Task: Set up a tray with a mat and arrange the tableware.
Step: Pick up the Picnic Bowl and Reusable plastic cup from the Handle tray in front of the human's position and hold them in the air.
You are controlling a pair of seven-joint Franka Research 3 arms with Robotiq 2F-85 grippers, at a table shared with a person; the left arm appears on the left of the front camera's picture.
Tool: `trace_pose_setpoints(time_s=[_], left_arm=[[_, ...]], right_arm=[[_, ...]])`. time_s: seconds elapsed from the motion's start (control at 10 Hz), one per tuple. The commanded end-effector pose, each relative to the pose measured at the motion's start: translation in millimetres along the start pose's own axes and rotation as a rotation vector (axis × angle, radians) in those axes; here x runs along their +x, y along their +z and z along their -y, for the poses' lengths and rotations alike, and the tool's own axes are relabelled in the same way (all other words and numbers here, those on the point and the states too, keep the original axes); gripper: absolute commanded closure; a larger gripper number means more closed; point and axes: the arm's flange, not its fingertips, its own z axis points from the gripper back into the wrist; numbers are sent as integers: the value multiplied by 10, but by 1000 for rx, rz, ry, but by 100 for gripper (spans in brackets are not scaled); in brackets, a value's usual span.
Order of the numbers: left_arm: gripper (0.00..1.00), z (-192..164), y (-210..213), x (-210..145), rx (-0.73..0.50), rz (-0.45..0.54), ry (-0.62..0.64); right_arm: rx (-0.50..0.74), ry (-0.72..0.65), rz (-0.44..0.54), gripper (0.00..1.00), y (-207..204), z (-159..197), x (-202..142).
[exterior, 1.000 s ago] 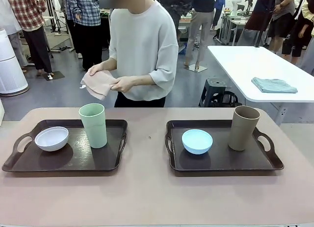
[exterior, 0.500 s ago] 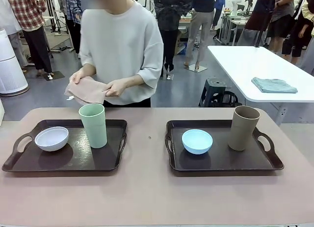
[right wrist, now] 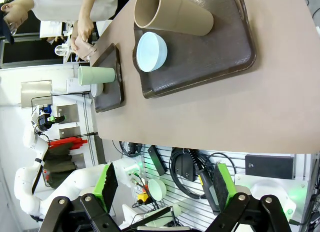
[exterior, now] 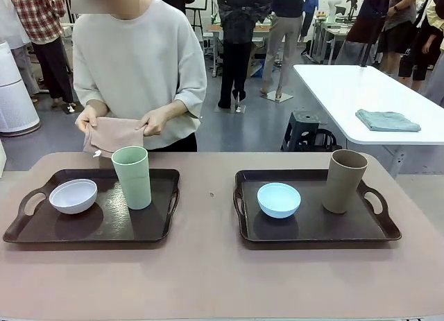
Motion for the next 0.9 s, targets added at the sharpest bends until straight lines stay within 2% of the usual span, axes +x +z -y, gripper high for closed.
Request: trace_pose_setpoints(time_s=[0.0, 0.8], left_arm=[[0, 3, 19, 11, -10, 10, 10], [0, 3, 19, 11, -10, 10, 10]], right_arm=[[11, 5, -6, 0, -4, 17, 2], [11, 5, -6, 0, -4, 17, 2]])
